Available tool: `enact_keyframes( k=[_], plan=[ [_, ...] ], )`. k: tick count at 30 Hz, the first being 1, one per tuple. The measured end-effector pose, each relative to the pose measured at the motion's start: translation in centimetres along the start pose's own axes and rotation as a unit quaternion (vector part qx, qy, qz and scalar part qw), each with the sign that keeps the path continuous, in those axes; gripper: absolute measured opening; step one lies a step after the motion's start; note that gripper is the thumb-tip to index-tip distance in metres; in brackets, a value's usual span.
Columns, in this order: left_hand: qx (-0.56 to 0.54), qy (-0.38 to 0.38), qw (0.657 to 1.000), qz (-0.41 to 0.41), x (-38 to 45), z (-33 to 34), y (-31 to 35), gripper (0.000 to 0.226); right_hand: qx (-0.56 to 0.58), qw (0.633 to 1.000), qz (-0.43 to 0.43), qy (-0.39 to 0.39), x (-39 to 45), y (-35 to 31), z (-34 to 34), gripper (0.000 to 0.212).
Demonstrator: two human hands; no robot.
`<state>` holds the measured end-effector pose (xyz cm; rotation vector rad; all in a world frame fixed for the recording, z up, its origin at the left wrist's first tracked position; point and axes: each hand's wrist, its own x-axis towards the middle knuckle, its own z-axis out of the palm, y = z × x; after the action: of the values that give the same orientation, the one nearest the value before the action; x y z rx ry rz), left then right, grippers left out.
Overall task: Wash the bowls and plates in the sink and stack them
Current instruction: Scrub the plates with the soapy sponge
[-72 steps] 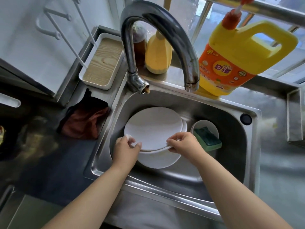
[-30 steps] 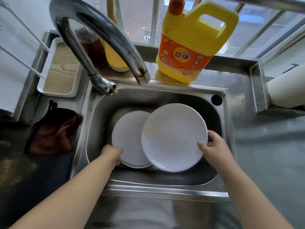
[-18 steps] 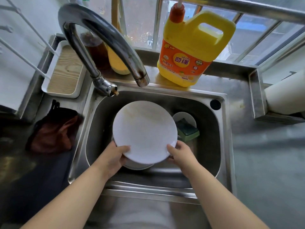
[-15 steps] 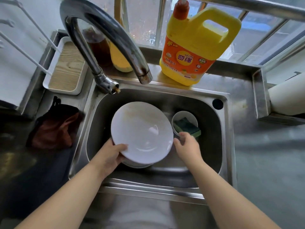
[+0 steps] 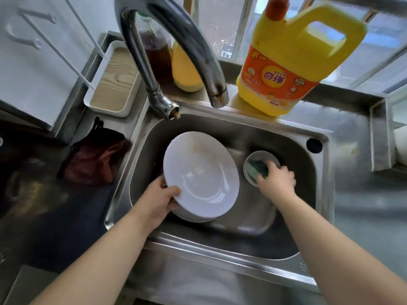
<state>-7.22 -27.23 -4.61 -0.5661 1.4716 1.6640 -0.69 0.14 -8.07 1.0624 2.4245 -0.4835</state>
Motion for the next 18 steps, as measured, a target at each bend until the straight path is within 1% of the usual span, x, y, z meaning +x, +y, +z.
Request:
enact_keyframes(
  k=[2,4,5,8,10,12,13,15,17,18],
  plan=[
    [-0.015,0.0,1.0,0.004,0.0,0.5,0.1,0.051,0.082,0.996,-0.032,0.018,-2.2,-0.6,-0.8,0.057],
    [-0.029,0.001,1.0,0.007,-0.1,1.2,0.0,0.054,0.128,0.988,-0.078,0.02,-4.7,-1.5,-1.0,0.056],
    [-0.034,0.003,0.999,0.009,-0.2,1.7,0.0,0.054,0.149,0.984,-0.099,0.011,-5.7,-2.0,-0.8,0.056],
    [-0.056,-0.002,0.998,0.018,-0.6,3.4,0.0,0.049,0.218,0.96,-0.168,-0.056,-8.6,-4.4,0.4,0.057],
    [-0.058,-0.017,0.998,0.026,-1.2,4.2,0.1,0.044,0.225,0.942,-0.234,-0.084,-10.4,-5.7,1.3,0.058],
    [-0.053,-0.025,0.997,0.041,-1.5,4.2,0.2,0.046,0.235,0.931,-0.263,-0.096,-11.3,-5.6,1.6,0.054],
    [-0.055,-0.023,0.997,0.048,-1.6,3.9,0.3,0.05,0.229,0.93,-0.275,-0.088,-11.1,-4.8,1.7,0.051],
    [-0.063,-0.013,0.996,0.057,-1.9,3.4,0.6,0.052,0.185,0.938,-0.289,-0.039,-9.8,-2.7,1.4,0.048],
    [-0.063,-0.007,0.996,0.064,-2.1,3.1,0.8,0.051,0.144,0.951,-0.274,0.011,-7.9,-0.8,0.7,0.047],
    [-0.061,-0.01,0.996,0.068,-2.3,3.2,0.9,0.05,0.126,0.958,-0.257,0.017,-7.3,-0.3,0.3,0.047]
  ],
)
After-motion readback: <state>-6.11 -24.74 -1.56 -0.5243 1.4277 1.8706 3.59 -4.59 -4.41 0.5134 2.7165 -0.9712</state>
